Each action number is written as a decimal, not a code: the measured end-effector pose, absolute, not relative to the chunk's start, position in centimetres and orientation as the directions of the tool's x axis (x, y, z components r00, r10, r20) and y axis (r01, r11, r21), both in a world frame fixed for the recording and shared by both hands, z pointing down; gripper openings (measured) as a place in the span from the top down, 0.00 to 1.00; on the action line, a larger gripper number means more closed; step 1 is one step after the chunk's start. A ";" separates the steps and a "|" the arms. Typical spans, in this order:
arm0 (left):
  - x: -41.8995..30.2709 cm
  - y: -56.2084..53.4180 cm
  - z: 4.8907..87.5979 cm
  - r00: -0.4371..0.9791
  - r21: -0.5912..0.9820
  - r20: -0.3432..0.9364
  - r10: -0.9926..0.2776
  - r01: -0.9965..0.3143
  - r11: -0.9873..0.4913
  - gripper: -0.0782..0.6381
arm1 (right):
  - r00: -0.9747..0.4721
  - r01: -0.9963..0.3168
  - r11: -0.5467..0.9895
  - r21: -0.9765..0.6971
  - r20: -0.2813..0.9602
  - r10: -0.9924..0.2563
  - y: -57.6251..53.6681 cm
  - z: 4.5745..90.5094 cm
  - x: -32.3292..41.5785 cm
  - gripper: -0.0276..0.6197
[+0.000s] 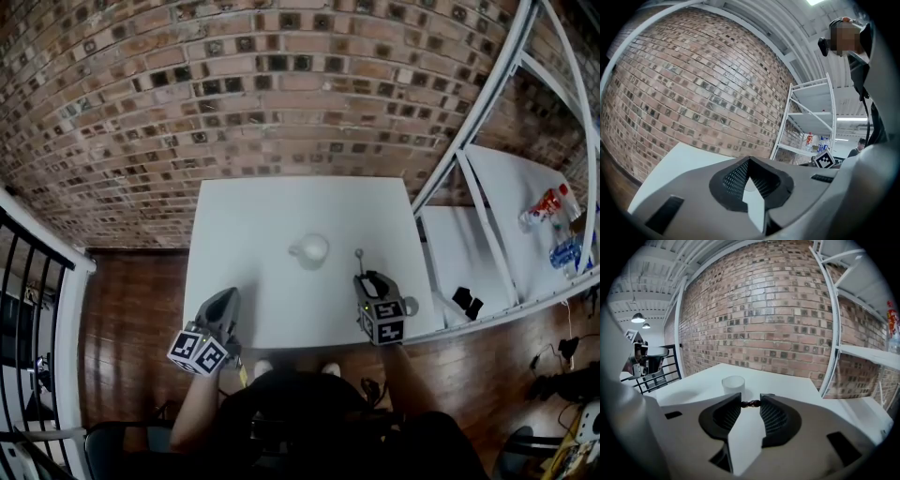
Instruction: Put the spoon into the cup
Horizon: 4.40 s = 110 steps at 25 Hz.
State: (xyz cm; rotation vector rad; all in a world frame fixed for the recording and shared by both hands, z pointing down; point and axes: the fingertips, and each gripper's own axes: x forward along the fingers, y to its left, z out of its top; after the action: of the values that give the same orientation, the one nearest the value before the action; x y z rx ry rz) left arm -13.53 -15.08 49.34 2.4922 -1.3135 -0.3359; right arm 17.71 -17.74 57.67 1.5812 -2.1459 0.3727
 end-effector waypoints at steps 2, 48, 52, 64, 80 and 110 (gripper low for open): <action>-13.6 -15.2 49.1 0.549 0.366 -0.071 -0.833 -0.762 -0.534 0.88 | -0.265 -0.944 0.325 0.049 0.474 -0.840 -18.3 56.4 17.1 0.75; -21.4 -10.6 48.1 0.306 0.325 -0.065 -0.950 -0.893 -0.310 0.88 | -0.492 -0.854 0.504 -0.131 0.522 -0.697 -24.5 61.2 6.9 0.75; -21.3 -10.4 48.1 0.309 0.323 -0.060 -0.949 -0.894 -0.312 0.89 | -0.480 -0.860 0.498 -0.114 0.514 -0.711 -24.5 61.4 7.3 0.75; -18.9 -12.2 48.1 0.396 0.327 -0.059 -0.916 -0.859 -0.393 0.88 | -0.449 -0.887 0.451 -0.102 0.418 -0.789 -22.7 58.0 10.1 0.68; -11.4 -15.6 47.5 0.582 0.316 -0.082 -0.809 -0.755 -0.574 0.88 | -0.158 -0.979 0.112 -0.170 0.289 -0.944 -14.9 53.9 23.9 0.95; -14.4 -15.1 48.7 0.502 0.344 -0.065 -0.862 -0.800 -0.492 0.88 | -0.273 -0.961 0.235 -0.148 0.341 -0.900 -15.1 55.9 20.2 0.95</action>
State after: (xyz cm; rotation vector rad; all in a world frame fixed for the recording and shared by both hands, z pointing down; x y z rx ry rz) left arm -14.40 -15.05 48.67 2.4788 -1.4059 -0.3334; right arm 20.20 -15.05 55.88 1.7702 -2.3175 0.4911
